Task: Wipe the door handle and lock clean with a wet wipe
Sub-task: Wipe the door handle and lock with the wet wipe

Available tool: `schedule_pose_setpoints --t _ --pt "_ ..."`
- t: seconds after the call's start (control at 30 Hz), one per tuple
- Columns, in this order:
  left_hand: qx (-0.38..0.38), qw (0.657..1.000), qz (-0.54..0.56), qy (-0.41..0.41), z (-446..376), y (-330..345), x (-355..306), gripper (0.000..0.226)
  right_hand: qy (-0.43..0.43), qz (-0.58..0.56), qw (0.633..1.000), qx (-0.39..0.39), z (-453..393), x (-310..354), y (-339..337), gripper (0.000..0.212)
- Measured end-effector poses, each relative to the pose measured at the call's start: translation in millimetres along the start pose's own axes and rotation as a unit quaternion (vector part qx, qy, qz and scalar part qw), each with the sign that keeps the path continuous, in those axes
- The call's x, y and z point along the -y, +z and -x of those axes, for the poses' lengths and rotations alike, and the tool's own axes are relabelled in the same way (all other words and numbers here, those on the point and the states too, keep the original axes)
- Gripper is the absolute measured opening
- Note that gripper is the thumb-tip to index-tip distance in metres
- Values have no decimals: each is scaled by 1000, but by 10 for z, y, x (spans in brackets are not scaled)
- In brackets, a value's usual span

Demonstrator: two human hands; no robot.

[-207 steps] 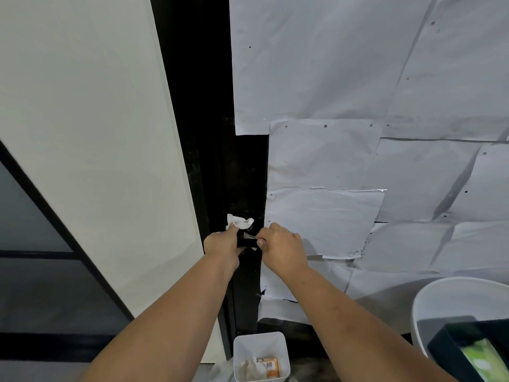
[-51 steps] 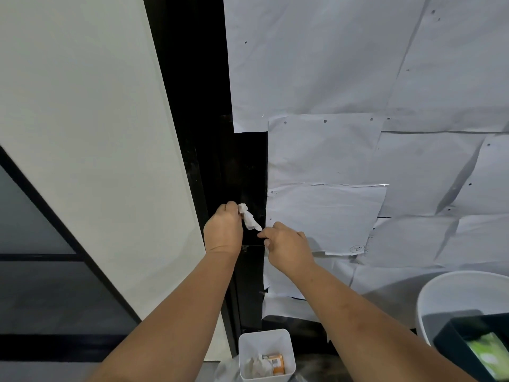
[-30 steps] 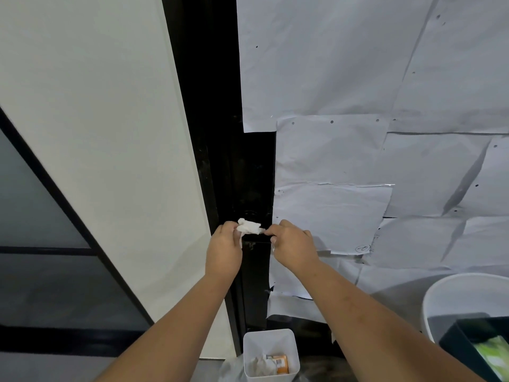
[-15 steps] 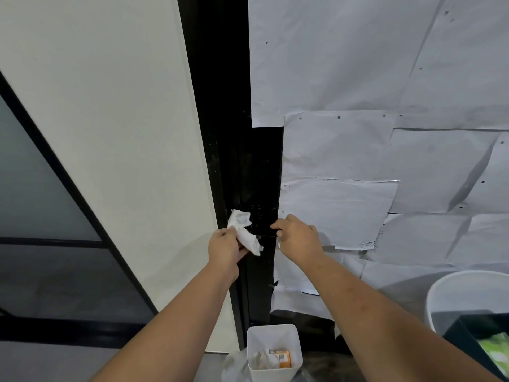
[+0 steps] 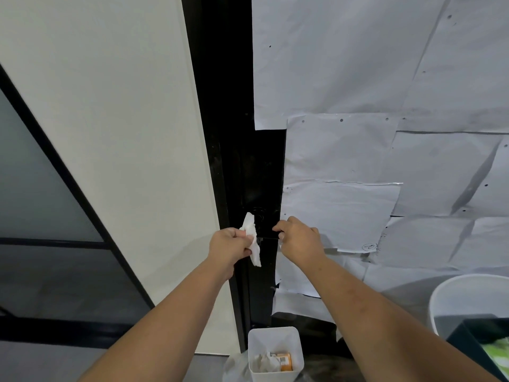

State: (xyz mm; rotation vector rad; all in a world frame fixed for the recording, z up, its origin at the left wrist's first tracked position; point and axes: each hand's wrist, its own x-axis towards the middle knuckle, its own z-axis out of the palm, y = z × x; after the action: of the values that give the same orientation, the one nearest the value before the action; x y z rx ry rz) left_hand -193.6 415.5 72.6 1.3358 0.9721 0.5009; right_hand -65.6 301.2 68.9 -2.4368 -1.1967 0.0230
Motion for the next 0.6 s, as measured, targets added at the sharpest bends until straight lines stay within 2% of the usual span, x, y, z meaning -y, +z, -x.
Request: schedule_pose_setpoints --t 0.03,0.17,0.27,0.33,0.47,0.6 --pt "22 1000 14 -15 14 -45 -8 2 0 0 1000 0 -1 -1 2 37" --pt "87 993 52 -64 43 -130 -63 21 -3 -6 1000 -1 8 -3 11 36" --pt "130 980 121 -85 36 -138 -97 36 -4 -9 1000 7 13 -15 8 36" --pt "156 984 80 -43 18 -152 -113 40 -5 -15 1000 15 17 -16 -2 34" --pt "183 983 -3 24 34 -172 -167 14 -5 -31 999 25 0 22 -74 33" --pt "163 982 -88 36 8 -158 -220 24 -8 -70 996 52 -15 77 -144 28"
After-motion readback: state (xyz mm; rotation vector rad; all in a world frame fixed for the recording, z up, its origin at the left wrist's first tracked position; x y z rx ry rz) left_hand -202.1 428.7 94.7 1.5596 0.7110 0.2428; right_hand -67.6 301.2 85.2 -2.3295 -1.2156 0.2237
